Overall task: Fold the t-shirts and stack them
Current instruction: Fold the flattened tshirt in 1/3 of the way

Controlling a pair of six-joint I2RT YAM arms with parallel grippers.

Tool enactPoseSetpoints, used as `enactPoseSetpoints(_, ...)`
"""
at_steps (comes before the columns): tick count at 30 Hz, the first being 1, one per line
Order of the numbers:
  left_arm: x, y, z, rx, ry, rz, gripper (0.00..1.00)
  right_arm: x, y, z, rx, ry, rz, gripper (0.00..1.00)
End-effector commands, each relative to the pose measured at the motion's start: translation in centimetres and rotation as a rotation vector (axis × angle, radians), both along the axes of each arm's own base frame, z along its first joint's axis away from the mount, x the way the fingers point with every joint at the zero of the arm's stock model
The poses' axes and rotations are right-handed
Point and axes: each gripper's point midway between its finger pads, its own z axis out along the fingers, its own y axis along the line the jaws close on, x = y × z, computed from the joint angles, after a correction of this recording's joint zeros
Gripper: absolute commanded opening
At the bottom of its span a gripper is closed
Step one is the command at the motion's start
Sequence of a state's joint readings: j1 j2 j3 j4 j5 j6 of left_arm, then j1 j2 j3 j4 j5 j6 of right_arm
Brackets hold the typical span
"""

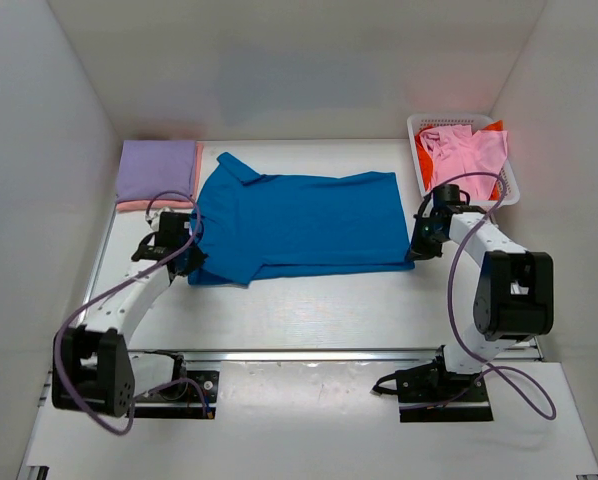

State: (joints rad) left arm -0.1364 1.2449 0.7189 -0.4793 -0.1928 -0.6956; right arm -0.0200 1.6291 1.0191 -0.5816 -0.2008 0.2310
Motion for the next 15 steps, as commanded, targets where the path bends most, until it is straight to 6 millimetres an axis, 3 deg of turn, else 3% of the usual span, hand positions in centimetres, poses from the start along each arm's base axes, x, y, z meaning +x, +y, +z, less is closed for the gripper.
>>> enactPoseSetpoints(1, -0.6, -1.4, 4.2, -0.091, -0.076, -0.047, 0.0, -0.7, 0.0, 2.7, -0.016, -0.051, 0.022, 0.0)
enactPoseSetpoints(4, -2.7, -2.6, 5.6, -0.125, -0.086, -0.081, 0.0, -2.2, 0.1, 3.3, -0.018, -0.039, 0.026, 0.0)
enactPoseSetpoints(10, -7.1, -2.8, 6.1, -0.159, -0.069, -0.095, 0.0, -5.8, 0.3, 4.0, -0.016, -0.009, 0.028, 0.0)
enactPoseSetpoints(15, -9.0, -2.8, 6.8, -0.181, -0.082, -0.099, 0.0, -8.7, 0.5, 4.2, 0.0, 0.01, 0.013, 0.01)
